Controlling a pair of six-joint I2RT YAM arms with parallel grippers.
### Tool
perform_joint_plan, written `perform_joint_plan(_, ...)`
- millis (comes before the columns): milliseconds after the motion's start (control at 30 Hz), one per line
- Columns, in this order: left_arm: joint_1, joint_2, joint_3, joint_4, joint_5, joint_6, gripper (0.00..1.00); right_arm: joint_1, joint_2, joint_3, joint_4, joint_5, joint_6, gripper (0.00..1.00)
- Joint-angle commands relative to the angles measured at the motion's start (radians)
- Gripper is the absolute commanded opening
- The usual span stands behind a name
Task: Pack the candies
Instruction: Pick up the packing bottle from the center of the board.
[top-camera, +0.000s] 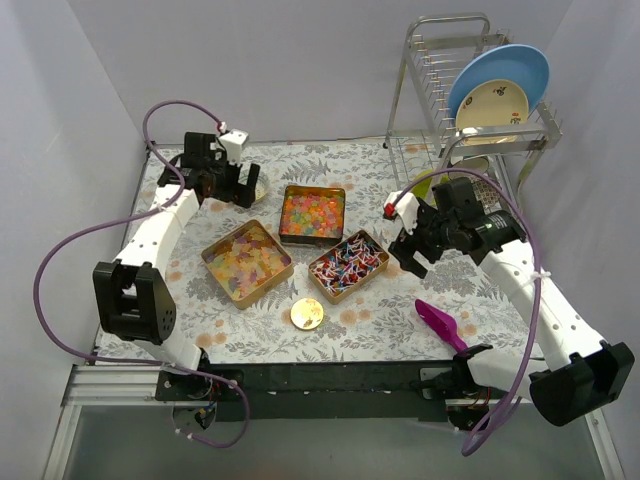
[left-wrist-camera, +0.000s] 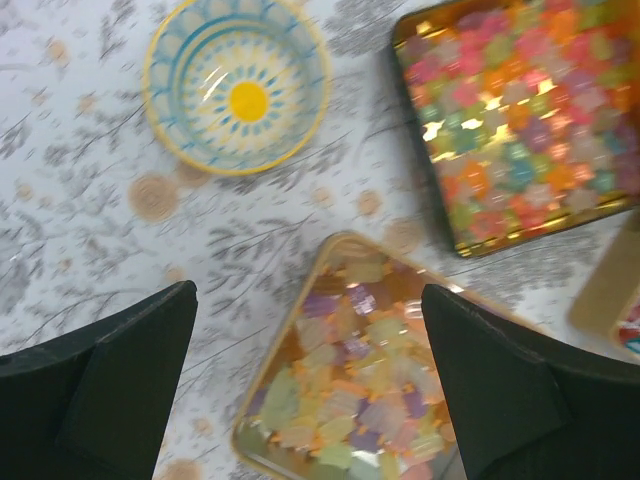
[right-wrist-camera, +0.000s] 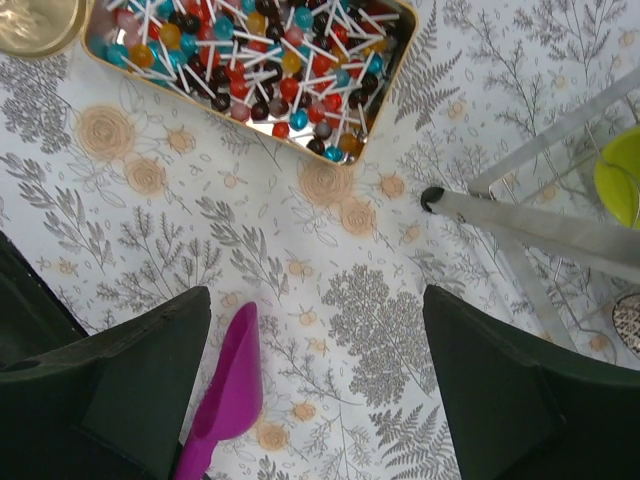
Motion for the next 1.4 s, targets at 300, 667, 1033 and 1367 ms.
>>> perform_joint_plan(300,0.309,0.407,0.553,-0.267,-0.052,0.133,0.78,0.063,0.009,0.013,0.086,-0.006,0.150,0.93)
perform_joint_plan(667,0.447,0.604,0.828,-0.424,-0.211,0.122,0.65,0.061,0.014,-0.010,0.138,0.017,0.174,0.95)
perform_joint_plan(1033,0.472,0.650,0.760,-0.409,-0.093,0.225,0.57,0.063,0.081,-0.018,0.161,0.018,0.153,0.96)
perform_joint_plan(1367,0.446,0.682,0.680,-0.340,-0.095,0.291,0.42,0.063,0.120,-0.010,0.169,0.035,0.148,0.97)
